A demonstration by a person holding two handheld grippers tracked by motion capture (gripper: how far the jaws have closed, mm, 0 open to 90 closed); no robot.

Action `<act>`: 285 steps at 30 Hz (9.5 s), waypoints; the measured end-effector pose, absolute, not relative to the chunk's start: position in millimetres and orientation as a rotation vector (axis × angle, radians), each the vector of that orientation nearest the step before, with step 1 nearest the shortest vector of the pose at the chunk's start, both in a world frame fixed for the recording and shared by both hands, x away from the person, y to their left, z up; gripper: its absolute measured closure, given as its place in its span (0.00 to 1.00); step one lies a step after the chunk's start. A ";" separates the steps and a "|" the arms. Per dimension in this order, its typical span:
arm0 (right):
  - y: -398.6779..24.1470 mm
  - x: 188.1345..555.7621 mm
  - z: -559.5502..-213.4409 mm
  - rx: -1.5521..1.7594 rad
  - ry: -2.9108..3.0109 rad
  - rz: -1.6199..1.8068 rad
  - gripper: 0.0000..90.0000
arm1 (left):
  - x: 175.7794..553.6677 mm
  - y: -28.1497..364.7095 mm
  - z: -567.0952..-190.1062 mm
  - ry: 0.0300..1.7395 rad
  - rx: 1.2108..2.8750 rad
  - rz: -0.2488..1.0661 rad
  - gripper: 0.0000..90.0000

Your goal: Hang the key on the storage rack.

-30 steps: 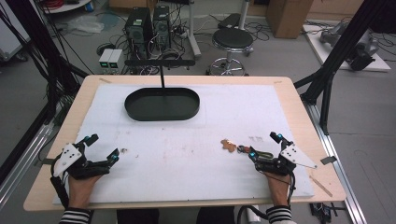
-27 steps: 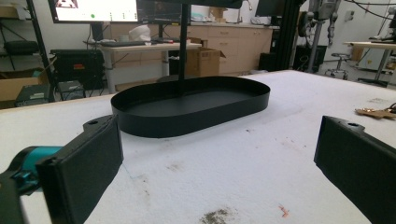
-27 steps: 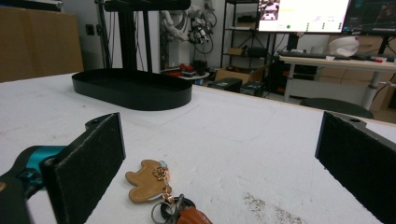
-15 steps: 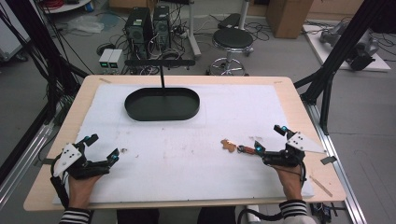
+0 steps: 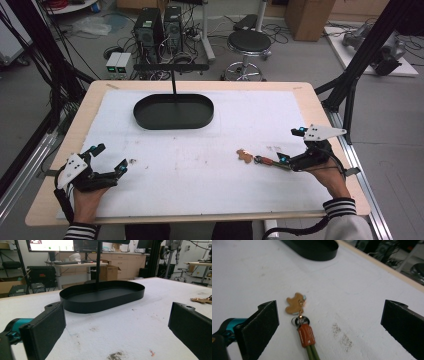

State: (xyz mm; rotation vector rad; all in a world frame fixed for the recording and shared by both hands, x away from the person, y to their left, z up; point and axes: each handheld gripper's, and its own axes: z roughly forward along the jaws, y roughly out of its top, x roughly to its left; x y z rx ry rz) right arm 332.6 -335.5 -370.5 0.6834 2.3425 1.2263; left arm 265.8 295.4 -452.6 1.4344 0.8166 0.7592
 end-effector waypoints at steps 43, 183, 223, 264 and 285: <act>-315.2 371.7 -402.5 0.473 2.911 0.619 0.38 | 266.0 294.3 -452.3 0.815 1.445 0.763 0.02; -163.4 369.3 -333.1 0.003 2.726 1.492 0.88 | 354.1 124.2 -324.8 0.128 2.023 0.141 0.02; -146.1 361.1 -343.2 -0.093 2.798 1.396 0.88 | 350.1 106.8 -340.3 0.089 2.215 0.031 0.53; -189.4 349.1 -350.4 0.381 2.471 1.548 0.00 | 350.0 134.7 -327.9 0.200 2.125 0.183 0.73; -288.2 303.3 -403.2 0.780 1.946 1.642 0.00 | 364.6 173.4 -317.0 0.435 1.932 0.343 0.80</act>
